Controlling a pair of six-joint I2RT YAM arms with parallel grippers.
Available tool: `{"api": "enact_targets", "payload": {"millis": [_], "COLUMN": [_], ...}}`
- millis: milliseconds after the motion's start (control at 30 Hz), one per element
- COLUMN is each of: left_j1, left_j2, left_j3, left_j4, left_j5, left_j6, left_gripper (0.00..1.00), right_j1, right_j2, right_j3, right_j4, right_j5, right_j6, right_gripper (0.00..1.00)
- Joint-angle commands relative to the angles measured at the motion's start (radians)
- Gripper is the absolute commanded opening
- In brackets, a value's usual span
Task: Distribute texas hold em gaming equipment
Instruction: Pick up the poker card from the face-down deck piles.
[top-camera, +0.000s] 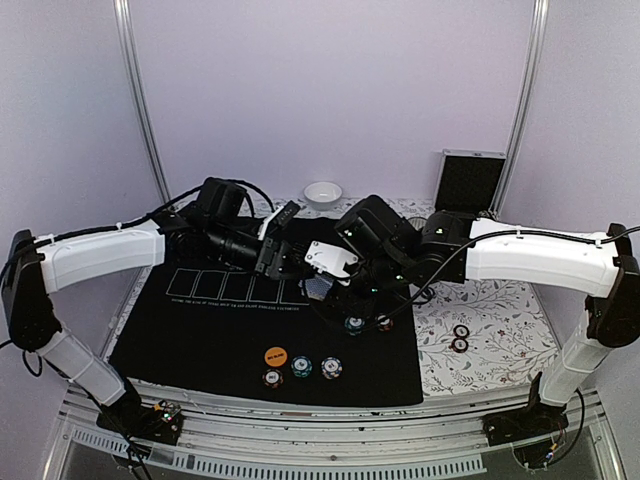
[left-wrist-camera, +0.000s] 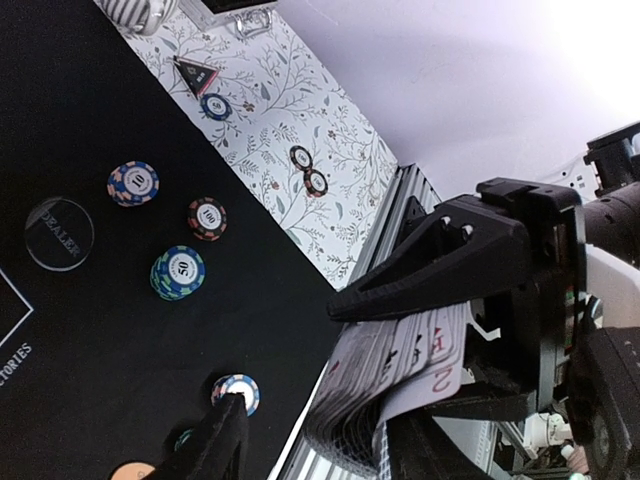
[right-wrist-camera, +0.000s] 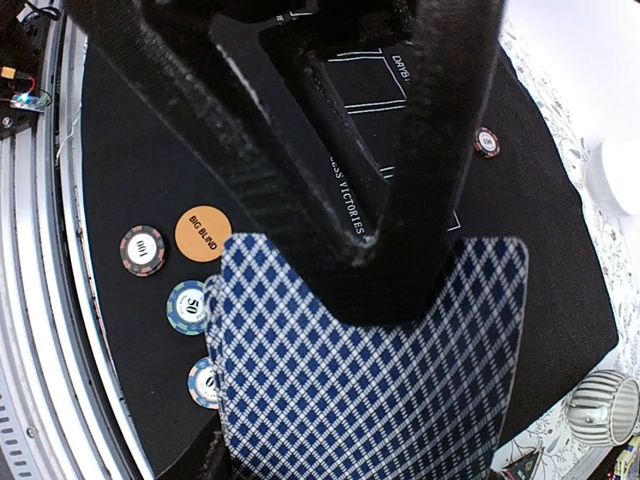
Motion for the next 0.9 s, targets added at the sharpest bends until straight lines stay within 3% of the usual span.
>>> {"api": "enact_targets", "payload": {"millis": [0,133,433,867], "left_j1": [0.018,0.023,0.022,0.009], "left_j2": [-0.035,-0.043,-0.057,-0.063], "left_j3": [0.012,0.023,0.03,0.014], "left_j4": [-0.027,-0.066,-0.041,0.023], "left_j5": [-0.032,-0.072,0.006,0.115], "left_j6": [0.023,0.042,0.02,-0.016], "left_gripper": [0.47,0.38,0.4,0.14], "right_j1": [0.0,0.0,0.001,0.0], "right_j2": [-0.005,-0.006,-0.008,-0.006], "right_j3": [0.004,0.002,0.001,0.001], "right_j4": [0.0,0.0,-0.003,-0.004], "right_j5": [0.012,0.015,0.018,0.026], "right_j6": [0.0,0.003,0.002,0.002], "right_gripper": [0.12,0.12,0.11,0.09]}}
